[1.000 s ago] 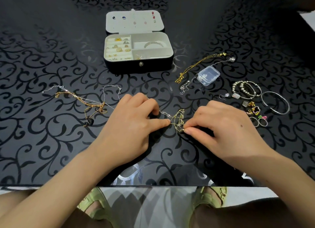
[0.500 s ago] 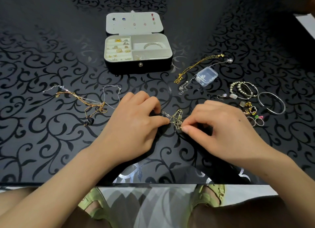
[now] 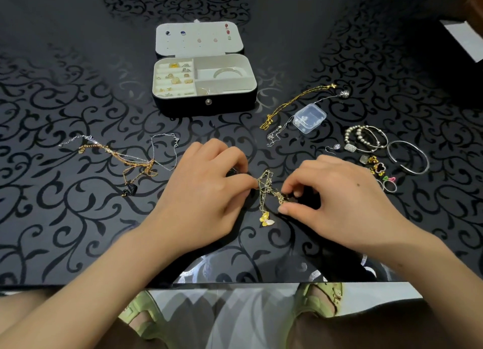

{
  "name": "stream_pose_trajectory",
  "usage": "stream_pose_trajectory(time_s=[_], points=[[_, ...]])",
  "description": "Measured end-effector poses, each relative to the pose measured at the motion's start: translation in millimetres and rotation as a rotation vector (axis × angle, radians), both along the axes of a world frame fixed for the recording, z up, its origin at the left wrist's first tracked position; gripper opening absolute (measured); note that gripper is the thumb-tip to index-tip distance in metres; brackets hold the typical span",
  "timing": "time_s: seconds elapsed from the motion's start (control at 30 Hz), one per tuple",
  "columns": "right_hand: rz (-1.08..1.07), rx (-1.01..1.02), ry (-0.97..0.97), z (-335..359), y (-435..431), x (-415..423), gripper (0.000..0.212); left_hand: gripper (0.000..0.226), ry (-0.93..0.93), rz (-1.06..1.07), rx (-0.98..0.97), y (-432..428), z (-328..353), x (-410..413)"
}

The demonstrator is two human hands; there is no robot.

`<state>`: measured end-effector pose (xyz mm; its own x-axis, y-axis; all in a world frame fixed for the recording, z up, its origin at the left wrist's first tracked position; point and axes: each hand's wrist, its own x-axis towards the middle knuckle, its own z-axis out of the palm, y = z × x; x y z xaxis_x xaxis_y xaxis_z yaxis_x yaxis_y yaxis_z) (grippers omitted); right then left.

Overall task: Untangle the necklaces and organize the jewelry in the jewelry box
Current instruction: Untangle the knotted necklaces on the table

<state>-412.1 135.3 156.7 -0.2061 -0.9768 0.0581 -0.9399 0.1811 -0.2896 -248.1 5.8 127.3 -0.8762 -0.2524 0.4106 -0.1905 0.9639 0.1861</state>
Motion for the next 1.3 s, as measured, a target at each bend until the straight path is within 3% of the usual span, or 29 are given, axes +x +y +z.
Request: stream_pose_trajectory(time_s=[0.13, 0.33, 0.53, 0.6, 0.83, 1.3], points=[[-0.037, 0.127, -0.039, 2, 5, -3, 0.034, 0.023, -0.024, -0.053, 0.034, 2, -1, -1], [-0.055, 0.129, -0.050, 0, 5, -2, 0.009, 0.034, -0.150, -0.108, 0.051, 9, -7, -2], [-0.059, 0.107, -0.082, 1, 7, -3, 0.007, 0.039, -0.217, -0.082, 0.025, 14, -12, -1], [-0.046, 0.094, -0.089, -1, 6, -1, 0.014, 0.040, -0.227, -0.073, 0.020, 15, -12, -1], [-0.052, 0.138, -0.081, 1, 4, -1, 0.011, 0.040, -0.208, -0.060, -0.002, 11, -11, 1], [-0.233, 0.108, -0.241, 2, -5, -14, 0.014, 0.037, -0.176, -0.061, -0.042, 9, -13, 0]])
